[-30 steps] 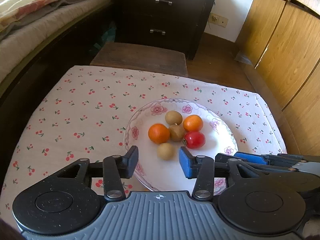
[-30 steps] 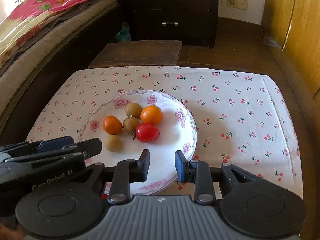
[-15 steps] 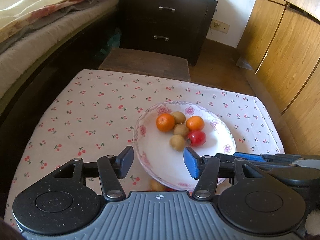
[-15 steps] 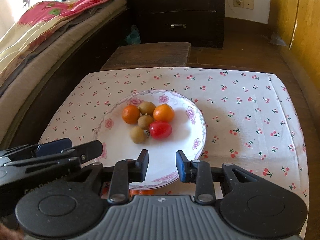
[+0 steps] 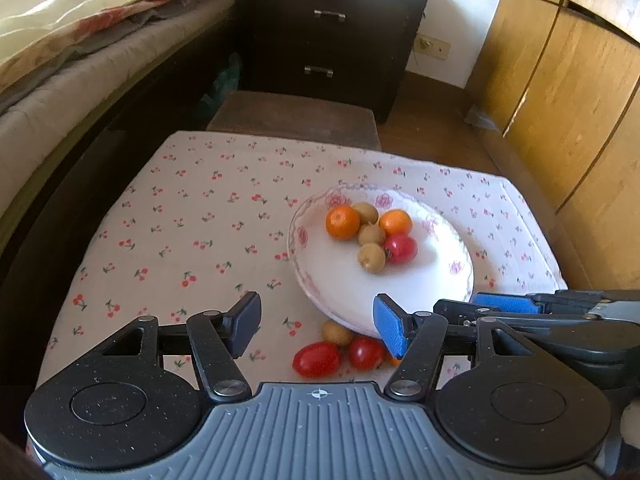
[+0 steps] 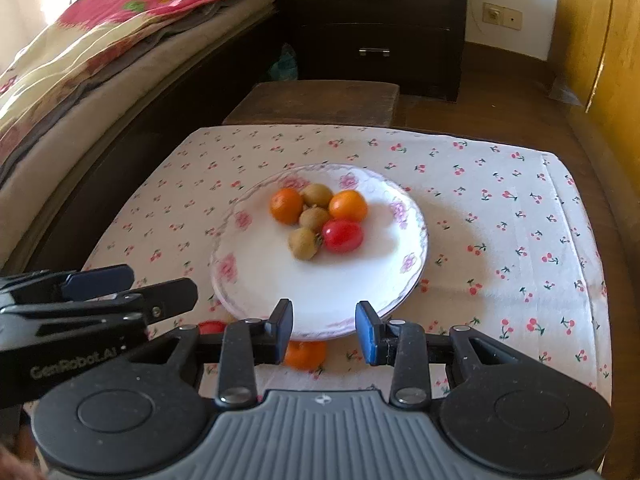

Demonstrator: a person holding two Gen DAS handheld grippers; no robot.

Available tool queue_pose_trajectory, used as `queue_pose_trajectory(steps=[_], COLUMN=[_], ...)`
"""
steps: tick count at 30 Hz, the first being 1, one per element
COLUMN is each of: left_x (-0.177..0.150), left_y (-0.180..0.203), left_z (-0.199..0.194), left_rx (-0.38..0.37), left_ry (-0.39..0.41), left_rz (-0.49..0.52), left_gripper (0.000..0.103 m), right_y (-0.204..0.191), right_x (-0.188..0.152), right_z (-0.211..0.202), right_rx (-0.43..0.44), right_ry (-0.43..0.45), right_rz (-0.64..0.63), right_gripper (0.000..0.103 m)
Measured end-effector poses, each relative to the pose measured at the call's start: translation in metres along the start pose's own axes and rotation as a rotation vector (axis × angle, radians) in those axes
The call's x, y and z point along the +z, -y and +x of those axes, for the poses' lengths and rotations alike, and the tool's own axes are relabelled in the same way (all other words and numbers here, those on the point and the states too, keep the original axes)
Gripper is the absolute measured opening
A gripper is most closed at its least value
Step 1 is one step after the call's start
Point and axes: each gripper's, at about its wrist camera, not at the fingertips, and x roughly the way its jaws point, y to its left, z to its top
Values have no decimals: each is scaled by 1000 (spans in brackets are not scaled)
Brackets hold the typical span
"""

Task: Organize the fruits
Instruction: 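Withdraw both grippers from the bowl toward the remaining fruits, then grasp an orange mandarin with the right gripper while the left gripper grasps a red tomato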

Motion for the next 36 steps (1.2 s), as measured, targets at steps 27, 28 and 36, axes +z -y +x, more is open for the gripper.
queue_pose_trajectory(steps=[27,28,36], left_x=[0,0,-3], left_y=[-23,-23,-25], left_z=[2,2,8], left_rx=[-112,-112,-109], left_ry=[-42,-45,-74], left_rz=[-33,-33,-15], left_gripper=[70,70,70], right_y=[-6,-6,-9], right_x=[-21,-20,-20], right_z=[47,49,56], right_rx=[43,38,44], right_ry=[-112,-109,-101], right_rz=[30,30,20], right_gripper=[36,36,35])
